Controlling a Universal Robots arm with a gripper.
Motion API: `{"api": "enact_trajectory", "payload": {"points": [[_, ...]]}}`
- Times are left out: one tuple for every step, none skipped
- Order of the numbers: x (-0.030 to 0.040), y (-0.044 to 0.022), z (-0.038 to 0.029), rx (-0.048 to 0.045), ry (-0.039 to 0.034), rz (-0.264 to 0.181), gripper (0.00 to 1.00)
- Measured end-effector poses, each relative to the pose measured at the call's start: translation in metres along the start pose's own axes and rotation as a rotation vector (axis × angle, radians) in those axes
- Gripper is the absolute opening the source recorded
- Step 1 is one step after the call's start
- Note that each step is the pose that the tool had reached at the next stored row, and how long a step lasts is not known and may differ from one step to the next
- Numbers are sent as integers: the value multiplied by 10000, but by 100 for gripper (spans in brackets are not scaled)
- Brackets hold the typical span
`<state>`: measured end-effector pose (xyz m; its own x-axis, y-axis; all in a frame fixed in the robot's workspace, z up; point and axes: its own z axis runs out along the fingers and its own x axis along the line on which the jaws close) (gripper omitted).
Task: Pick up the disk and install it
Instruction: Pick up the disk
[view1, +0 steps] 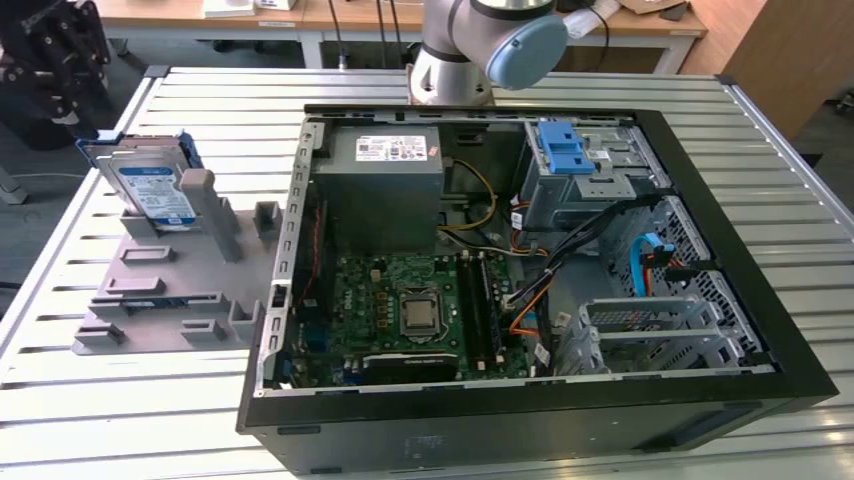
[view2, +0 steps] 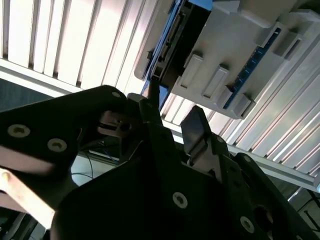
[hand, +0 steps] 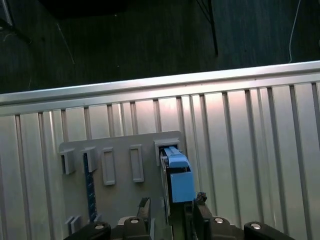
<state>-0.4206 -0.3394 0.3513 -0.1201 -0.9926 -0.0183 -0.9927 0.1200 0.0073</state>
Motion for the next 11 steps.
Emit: {"api": "enact_trajectory", "payload": {"points": [[1, 10, 7, 0, 0, -61, 47], [2, 20, 15, -1, 0, -115, 47], [1, 24, 29, 1, -2, -153, 53], [-4, 26, 40, -2, 0, -169, 53], [-6, 26, 51, -3, 0, -179, 53], [-6, 26, 59, -3, -1, -186, 53], [-7, 26, 61, -3, -2, -187, 53], [-7, 26, 61, -4, -3, -187, 53], [-7, 27, 61, -4, -3, -186, 53], [-7, 27, 61, -4, -4, -186, 53], [-7, 27, 62, -3, -5, -186, 53]]}}
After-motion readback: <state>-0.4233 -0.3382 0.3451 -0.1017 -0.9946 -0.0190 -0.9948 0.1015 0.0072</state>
